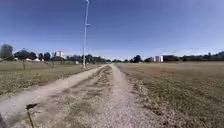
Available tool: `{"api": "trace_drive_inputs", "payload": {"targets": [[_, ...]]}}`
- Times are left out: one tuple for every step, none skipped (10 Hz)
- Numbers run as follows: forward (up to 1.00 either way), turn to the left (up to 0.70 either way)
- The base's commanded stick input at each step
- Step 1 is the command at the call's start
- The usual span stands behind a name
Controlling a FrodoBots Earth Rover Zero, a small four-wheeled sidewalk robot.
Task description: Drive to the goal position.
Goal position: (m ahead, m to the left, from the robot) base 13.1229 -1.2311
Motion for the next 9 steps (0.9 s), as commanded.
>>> {"api": "trace_drive_inputs", "payload": {"targets": [[0.69, -0.12], [0.69, -0.3], [0.69, 0.05], [0.69, 0.06], [0.69, 0.06], [0.69, 0.06], [0.69, 0.06], [0.69, -0.22], [0.69, -0.34]]}}
